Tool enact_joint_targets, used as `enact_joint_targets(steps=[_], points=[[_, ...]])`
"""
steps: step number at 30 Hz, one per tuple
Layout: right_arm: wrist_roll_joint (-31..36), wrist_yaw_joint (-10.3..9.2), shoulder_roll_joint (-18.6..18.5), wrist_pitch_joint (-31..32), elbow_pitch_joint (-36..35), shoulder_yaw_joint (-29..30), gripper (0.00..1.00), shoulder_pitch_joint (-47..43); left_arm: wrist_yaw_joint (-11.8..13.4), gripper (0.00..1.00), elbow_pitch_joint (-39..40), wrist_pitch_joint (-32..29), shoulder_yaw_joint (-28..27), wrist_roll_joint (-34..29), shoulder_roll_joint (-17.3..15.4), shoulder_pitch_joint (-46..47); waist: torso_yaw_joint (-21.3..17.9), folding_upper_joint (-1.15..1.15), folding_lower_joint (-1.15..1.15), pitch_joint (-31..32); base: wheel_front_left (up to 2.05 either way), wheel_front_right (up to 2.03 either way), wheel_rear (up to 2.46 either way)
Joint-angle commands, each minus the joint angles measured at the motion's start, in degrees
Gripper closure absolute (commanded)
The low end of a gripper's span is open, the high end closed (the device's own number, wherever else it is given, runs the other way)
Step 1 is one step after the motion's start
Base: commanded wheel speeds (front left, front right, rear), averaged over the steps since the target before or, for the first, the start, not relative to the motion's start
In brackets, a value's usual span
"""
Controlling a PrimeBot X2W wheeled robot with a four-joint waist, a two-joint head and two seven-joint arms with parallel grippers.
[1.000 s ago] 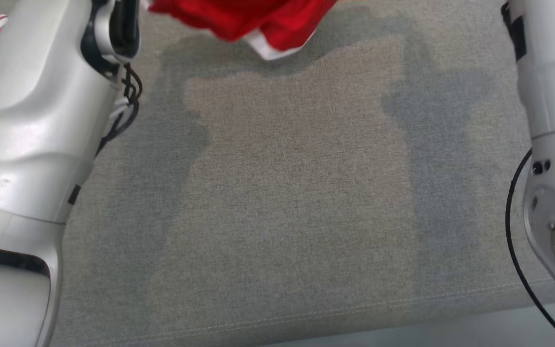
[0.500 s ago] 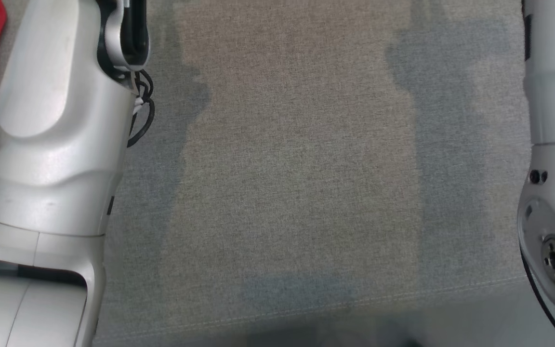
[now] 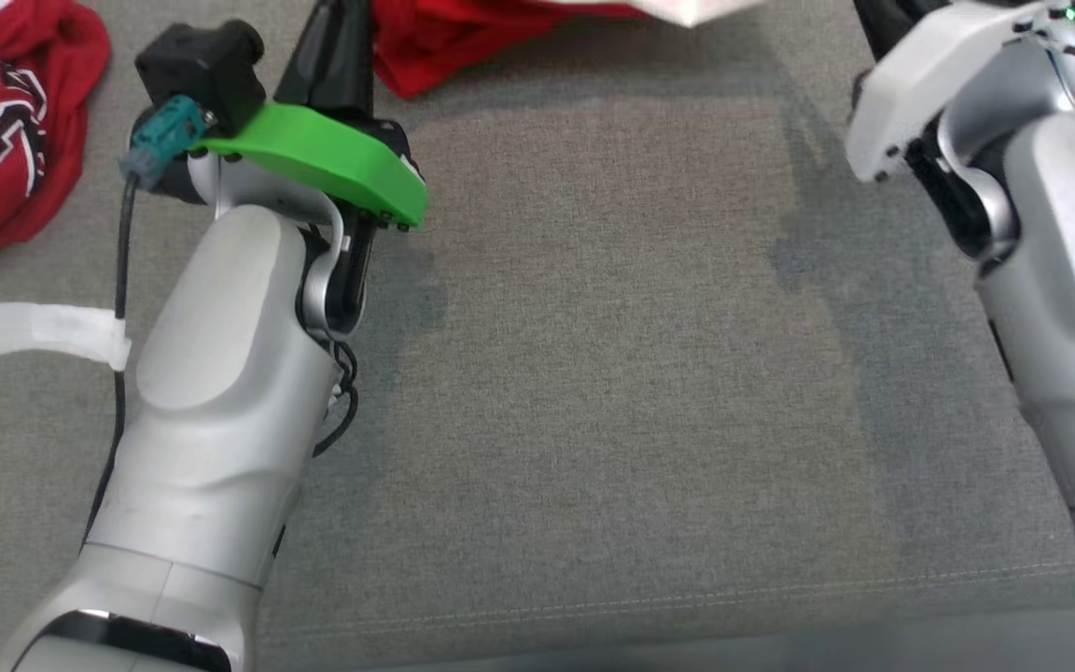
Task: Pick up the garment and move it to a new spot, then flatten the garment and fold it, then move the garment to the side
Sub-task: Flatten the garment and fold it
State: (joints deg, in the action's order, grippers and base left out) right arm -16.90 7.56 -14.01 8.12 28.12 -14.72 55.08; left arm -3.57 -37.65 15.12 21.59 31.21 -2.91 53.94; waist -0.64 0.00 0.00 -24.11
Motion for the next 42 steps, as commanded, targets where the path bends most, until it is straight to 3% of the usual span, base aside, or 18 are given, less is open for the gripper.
enact_joint_targets(steps=[1, 7, 12, 24, 34, 42], points=[[-2.2, -0.12, -2.2, 3.5, -3.4, -0.1, 1.00, -3.8, -0.5, 1.00, -0.6, -0.1, 0.7, 1.0, -0.1, -1.8, 1.5, 0.00, 0.00, 4.1, 0.00, 0.00, 0.00], [-7.0, -0.09, -7.5, 19.1, -17.8, 4.3, 1.00, -18.7, -0.4, 1.00, -1.4, -2.2, 4.9, 4.1, -0.1, -7.9, 2.6, 0.00, 0.00, 10.1, 0.00, 0.00, 0.00], [-9.7, -0.08, -6.6, 30.5, -27.2, 7.1, 1.00, -30.3, 0.4, 1.00, -1.5, -4.2, 7.6, 6.6, -0.1, -13.7, 3.1, 0.00, 0.00, 15.5, 0.00, 0.00, 0.00], [-13.6, -0.08, -5.5, 46.1, -39.3, 8.1, 1.00, -47.0, 3.9, 1.00, 2.7, -6.4, 7.3, 10.2, -0.7, -25.6, 3.8, 0.00, 0.00, 22.8, 0.00, 0.00, 0.00], [-15.7, -0.08, -5.3, 51.6, -44.8, 10.5, 1.00, -54.2, 10.1, 1.00, 9.8, -6.4, 7.1, 9.5, -2.8, -34.1, 5.3, 0.00, 0.00, 25.2, 0.00, 0.00, 0.00], [-13.0, -0.08, -5.6, 44.6, -41.5, 9.0, 1.00, -47.1, 11.6, 1.00, 12.7, -7.6, 8.0, 8.7, -2.9, -32.7, 5.4, 0.00, 0.00, 22.4, 0.00, 0.00, 0.00]])
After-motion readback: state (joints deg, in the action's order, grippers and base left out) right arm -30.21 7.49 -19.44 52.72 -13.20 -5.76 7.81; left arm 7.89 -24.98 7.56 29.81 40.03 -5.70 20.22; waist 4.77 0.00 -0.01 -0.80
